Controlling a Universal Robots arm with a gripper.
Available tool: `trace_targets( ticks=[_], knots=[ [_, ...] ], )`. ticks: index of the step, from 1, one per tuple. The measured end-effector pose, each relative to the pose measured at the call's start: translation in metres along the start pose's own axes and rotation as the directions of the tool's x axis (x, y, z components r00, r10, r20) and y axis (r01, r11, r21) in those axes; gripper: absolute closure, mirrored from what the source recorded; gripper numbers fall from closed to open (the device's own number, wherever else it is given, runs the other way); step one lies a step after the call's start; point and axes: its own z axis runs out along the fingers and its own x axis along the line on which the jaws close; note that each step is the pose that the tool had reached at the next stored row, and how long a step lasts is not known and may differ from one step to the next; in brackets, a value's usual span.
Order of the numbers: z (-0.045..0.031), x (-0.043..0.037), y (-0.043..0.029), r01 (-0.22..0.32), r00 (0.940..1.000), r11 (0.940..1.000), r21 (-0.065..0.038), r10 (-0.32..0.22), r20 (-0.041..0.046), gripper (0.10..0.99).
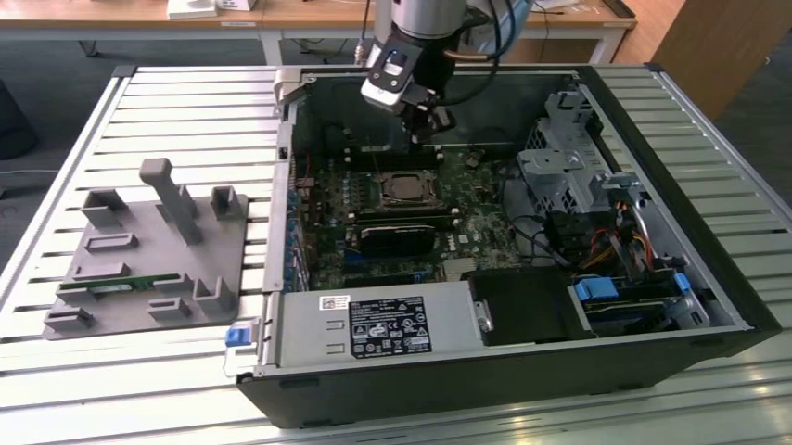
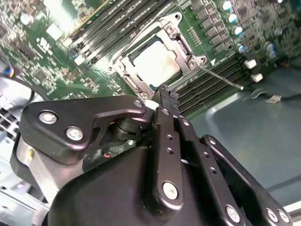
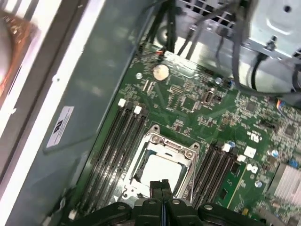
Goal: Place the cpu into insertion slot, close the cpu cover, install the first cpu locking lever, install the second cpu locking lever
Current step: 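Install the first cpu locking lever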
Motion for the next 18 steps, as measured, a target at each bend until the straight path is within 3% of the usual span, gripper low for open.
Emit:
trace_targets(
  ticks=[4, 8, 18],
  knots=[
    [0.0000, 0.0000, 0.0000, 0.072, 0.9974, 0.9974, 0.001, -0.072, -0.0009, 0.980],
    [0.0000, 0.0000, 0.0000, 0.133, 0.9911, 0.9911, 0.002, -0.133, -0.0018, 0.980],
    [0.0000, 0.0000, 0.0000, 0.272, 0.9623, 0.9623, 0.003, -0.272, -0.0039, 0.980]
  ],
)
